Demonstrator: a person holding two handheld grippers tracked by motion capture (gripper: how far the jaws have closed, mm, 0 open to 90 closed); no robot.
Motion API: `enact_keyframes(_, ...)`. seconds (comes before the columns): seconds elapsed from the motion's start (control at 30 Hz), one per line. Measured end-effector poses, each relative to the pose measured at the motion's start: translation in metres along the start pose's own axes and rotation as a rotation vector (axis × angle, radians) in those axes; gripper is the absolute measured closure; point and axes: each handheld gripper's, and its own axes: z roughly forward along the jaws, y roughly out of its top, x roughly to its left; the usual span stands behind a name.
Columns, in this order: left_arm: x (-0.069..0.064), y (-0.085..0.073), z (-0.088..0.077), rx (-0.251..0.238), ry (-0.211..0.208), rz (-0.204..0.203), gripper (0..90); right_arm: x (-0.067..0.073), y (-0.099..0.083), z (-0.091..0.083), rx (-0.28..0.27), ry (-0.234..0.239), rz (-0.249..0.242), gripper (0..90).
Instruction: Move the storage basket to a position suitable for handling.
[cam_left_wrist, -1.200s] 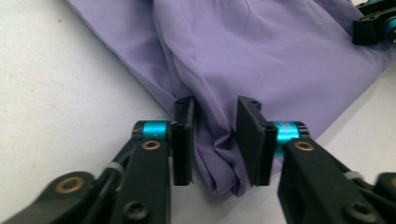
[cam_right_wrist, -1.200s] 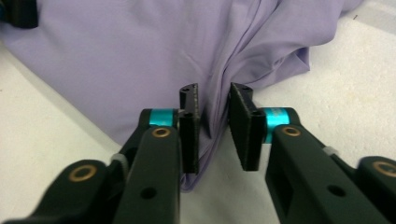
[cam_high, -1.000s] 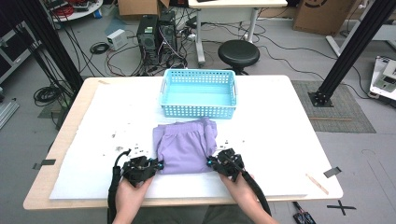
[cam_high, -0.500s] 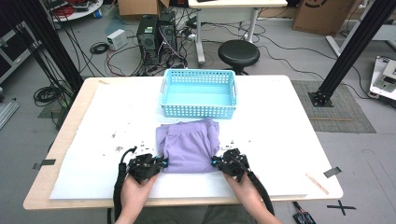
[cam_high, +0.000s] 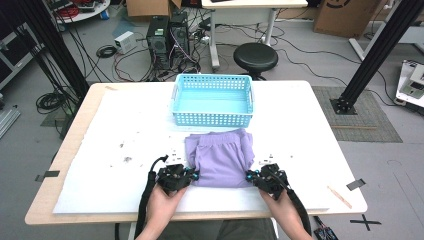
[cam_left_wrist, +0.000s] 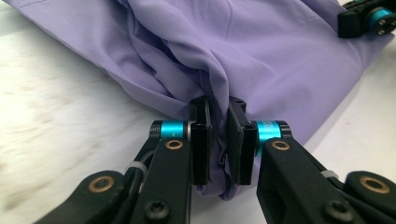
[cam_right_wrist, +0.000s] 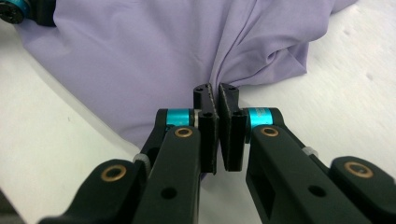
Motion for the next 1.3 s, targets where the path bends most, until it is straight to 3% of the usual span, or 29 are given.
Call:
enact_keyframes(0.37,-0.025,-0.011,-0.007,0.018,-0.060,0.036,81.3,-0.003,-0.024,-0.021,-0.002,0.023,0.005,87.6)
enact_keyframes(0.87,-0.034,-0.021,-0.017,0.031,-0.093,0.056,81.1,0.009,-0.038,-0.031,-0.002,0.031,-0.020,86.5)
enact_keyframes(0.93,-0.033,-0.019,-0.018,0.034,-0.089,0.060,75.7,0.008,-0.037,-0.032,-0.014,0.026,-0.037,77.6)
enact_keyframes(1.0,-0.029,-0.016,-0.021,0.024,-0.081,0.062,55.8,0.007,-0.032,-0.035,-0.055,0.025,-0.067,61.4)
enact_keyframes(1.1,-0.018,-0.008,-0.030,-0.028,-0.057,0.056,42.1,0.000,-0.023,-0.043,-0.139,0.017,-0.087,52.5)
enact_keyframes(1.23,0.002,0.008,-0.041,-0.130,0.006,0.069,37.1,-0.013,-0.008,-0.046,-0.215,-0.034,-0.101,46.3)
enact_keyframes(1.3,0.014,0.017,-0.044,-0.164,0.017,0.068,35.7,-0.021,0.000,-0.047,-0.254,-0.056,-0.099,44.9)
